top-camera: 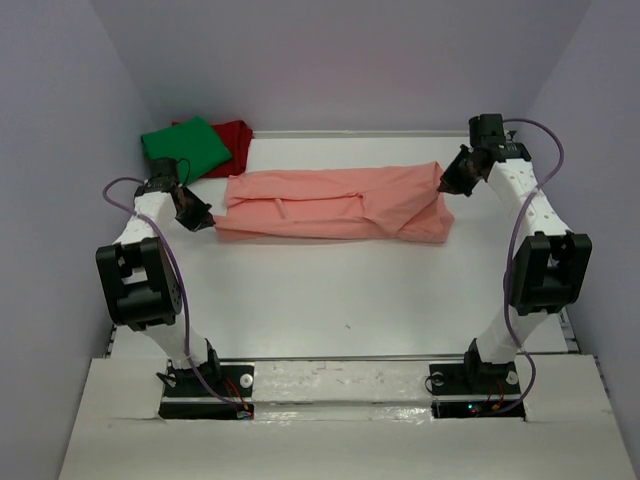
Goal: Fold and stack the t-shirts
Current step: Fold the other side of the tshirt into a rectangle
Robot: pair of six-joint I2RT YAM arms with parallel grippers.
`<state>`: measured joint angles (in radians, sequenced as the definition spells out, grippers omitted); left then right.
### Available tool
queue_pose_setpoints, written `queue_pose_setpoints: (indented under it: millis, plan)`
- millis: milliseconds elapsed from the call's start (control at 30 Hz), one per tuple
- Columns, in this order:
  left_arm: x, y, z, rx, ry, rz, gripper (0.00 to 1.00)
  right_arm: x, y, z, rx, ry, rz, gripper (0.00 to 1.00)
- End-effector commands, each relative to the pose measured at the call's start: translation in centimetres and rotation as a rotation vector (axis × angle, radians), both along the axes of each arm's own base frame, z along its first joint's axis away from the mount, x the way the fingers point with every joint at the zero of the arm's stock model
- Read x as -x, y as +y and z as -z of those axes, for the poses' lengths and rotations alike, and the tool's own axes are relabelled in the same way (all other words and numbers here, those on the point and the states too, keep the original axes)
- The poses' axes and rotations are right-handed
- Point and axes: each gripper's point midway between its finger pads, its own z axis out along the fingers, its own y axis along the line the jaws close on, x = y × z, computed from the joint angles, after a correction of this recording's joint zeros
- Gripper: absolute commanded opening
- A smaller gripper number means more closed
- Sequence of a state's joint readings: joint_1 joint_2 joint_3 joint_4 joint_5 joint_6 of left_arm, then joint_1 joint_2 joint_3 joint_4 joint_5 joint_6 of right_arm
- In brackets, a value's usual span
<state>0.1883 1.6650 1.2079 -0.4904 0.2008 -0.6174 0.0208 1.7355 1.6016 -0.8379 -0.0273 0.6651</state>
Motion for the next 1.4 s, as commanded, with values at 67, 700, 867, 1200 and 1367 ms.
queue_pose_setpoints:
  millis: [67,700,867,1200,1367]
  plan:
    - [-1.9,1.3,-1.0,-0.042,-0.018,0.007,0.00,-2.5,-0.5,-1.6,0.027,-0.063,-0.009,0.00]
    - [-6.0,1.3,-1.5,-0.049,-0.031,0.038,0.00,-8.2,-2.2,-2.1,0.050,-0.093,-0.019,0.00]
    - [-7.4,0.5,-1.6,-0.047,-0.038,0.073,0.00,-8.7,-2.9,-1.2,0.059,-0.074,-0.009,0.00]
    - [-10.0,-1.6,-2.4,-0.088,-0.050,0.128,0.00,-8.4,-4.0,-0.3,0.067,-0.050,0.014,0.00]
    - [-10.8,-2.7,-2.4,-0.092,-0.048,0.155,0.00,-9.0,-5.7,-0.8,0.094,-0.068,0.046,0.00]
